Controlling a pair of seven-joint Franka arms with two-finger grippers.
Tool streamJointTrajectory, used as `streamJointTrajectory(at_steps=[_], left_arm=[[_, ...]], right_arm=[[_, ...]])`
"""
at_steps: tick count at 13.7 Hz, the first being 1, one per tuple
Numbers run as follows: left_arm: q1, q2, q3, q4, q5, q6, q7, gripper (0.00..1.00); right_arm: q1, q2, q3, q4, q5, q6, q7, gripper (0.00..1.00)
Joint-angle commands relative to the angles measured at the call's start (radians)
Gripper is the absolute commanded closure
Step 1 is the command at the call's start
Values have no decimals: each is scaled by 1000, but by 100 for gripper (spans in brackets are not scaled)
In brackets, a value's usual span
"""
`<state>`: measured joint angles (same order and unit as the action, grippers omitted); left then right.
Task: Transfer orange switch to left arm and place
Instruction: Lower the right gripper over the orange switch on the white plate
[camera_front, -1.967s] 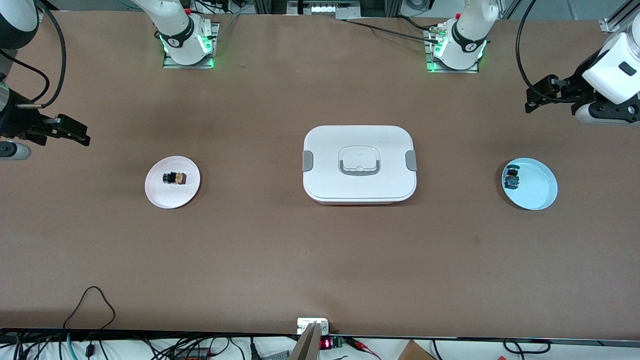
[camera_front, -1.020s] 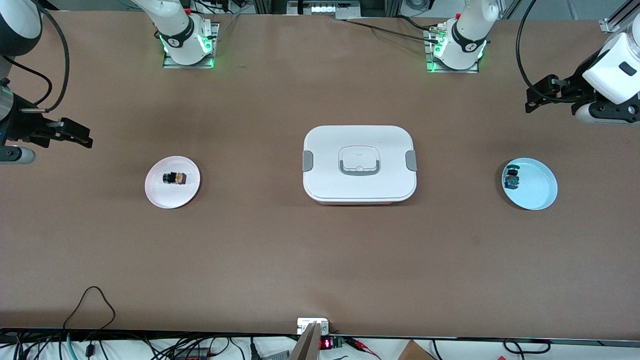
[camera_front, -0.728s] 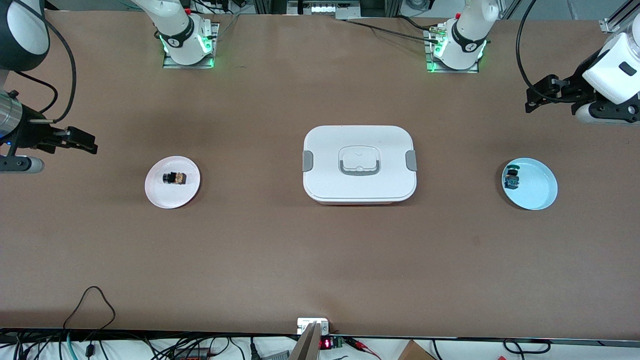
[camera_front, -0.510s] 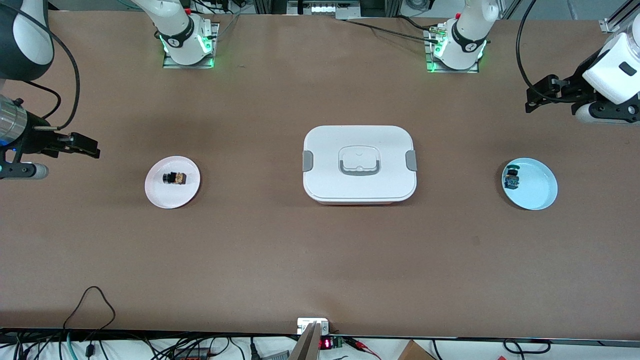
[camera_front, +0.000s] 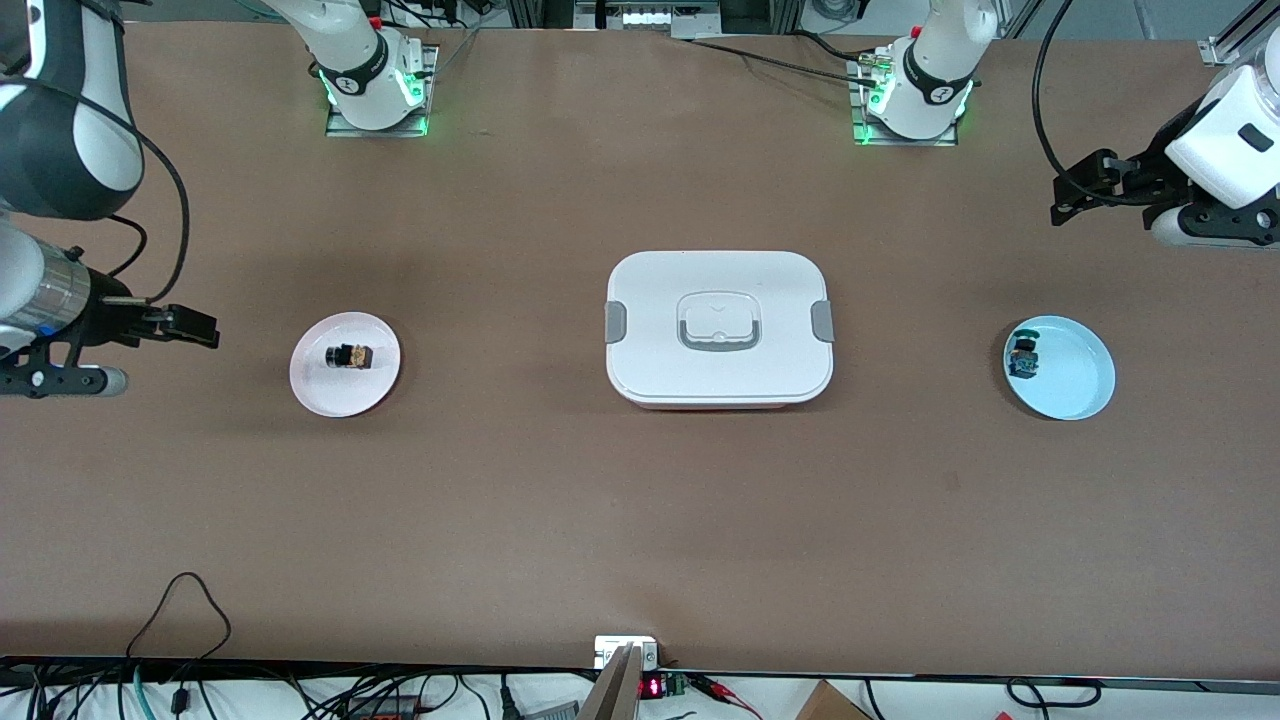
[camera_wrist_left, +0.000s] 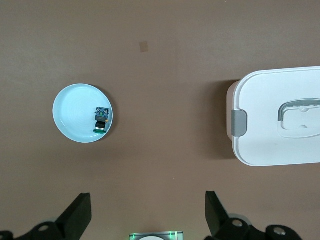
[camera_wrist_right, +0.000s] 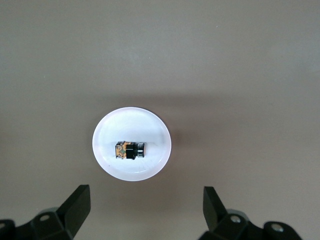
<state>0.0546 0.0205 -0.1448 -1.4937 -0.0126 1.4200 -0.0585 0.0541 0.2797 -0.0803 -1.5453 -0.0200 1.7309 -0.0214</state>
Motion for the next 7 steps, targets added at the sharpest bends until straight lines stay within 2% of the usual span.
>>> streamJointTrajectory(at_steps=[1,7], left_arm=[[5,3,-2,20,-3,-20,-6,0],[5,4,-1,18,-3,-23,-7,0]], right_arm=[[-7,38,4,-1,-6,25,3,0],[13,29,10,-215,6,280,8,0]])
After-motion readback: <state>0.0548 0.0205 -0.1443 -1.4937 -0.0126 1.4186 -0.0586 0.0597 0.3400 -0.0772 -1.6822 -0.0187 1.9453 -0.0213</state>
